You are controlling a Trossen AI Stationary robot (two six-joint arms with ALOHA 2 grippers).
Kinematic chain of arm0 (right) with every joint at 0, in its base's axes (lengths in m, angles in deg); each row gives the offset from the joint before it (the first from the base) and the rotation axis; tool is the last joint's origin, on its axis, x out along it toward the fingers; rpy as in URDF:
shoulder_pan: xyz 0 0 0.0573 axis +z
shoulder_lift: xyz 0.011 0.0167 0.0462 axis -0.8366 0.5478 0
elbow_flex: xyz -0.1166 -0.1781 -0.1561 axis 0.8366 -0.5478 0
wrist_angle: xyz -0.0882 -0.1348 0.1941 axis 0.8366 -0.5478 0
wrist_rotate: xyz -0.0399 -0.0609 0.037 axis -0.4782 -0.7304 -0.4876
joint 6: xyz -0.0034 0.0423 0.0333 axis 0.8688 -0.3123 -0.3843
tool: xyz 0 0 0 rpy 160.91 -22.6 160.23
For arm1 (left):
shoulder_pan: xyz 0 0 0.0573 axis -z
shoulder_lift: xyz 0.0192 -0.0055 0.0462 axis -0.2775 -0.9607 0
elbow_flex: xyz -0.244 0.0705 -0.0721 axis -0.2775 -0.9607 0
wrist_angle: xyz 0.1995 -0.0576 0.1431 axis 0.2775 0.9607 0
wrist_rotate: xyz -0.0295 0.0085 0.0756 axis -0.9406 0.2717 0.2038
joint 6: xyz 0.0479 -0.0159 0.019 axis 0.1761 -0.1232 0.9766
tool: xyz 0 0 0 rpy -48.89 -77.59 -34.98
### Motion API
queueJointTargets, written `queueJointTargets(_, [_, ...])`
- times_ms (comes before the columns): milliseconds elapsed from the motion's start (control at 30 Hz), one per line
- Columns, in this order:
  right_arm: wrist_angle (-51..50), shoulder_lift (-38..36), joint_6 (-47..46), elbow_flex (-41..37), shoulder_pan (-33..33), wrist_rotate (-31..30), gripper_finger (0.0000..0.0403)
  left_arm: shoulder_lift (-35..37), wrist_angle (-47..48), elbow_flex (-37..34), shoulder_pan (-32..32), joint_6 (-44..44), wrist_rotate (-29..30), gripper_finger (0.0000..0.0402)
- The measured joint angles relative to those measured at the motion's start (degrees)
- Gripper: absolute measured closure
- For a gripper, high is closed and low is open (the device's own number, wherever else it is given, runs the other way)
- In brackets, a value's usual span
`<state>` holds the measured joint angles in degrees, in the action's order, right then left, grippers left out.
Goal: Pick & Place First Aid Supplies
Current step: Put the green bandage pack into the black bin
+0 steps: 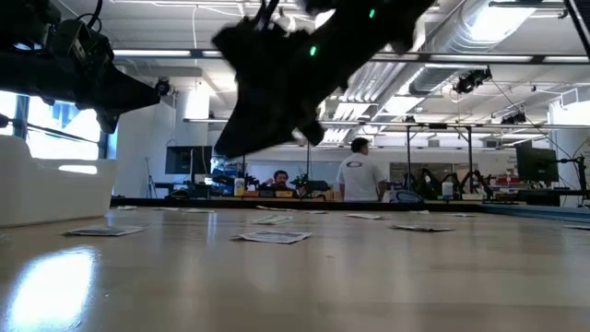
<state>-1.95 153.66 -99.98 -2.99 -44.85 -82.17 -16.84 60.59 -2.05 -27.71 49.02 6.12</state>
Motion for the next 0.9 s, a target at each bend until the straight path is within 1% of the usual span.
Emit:
queueJointTargets(100, [3.0, 3.8, 2.8, 0.0, -1.3, 1.3, 0.0314, 0.0, 0.0, 0.0, 0.0, 0.0, 0.0, 0.0341])
queueJointTargets(200, [0.1, 5.5, 2.9, -0.1, -2.3, 0.2, 0.0308, 0.0, 0.0, 0.0, 0.0, 0.0, 0.0, 0.0341])
queueJointTargets(300, [-2.3, 5.5, 3.6, -0.1, -3.2, -1.0, 0.0307, 0.0, 0.0, 0.0, 0.0, 0.0, 0.0, 0.0341])
queueJointTargets(467, [-6.5, 5.1, 3.5, 0.0, -4.1, 0.0, 0.0315, 0.0, 0.0, 0.0, 0.0, 0.0, 0.0, 0.0341])
queueJointTargets(567, [-9.9, 5.0, 2.0, 0.1, -4.1, -0.5, 0.0319, 0.0, 0.0, 0.0, 0.0, 0.0, 0.0, 0.0341])
queueJointTargets(900, [-11.1, 4.9, 0.5, 0.0, -4.1, -0.6, 0.032, 0.0, 0.0, 0.0, 0.0, 0.0, 0.0, 0.0341])
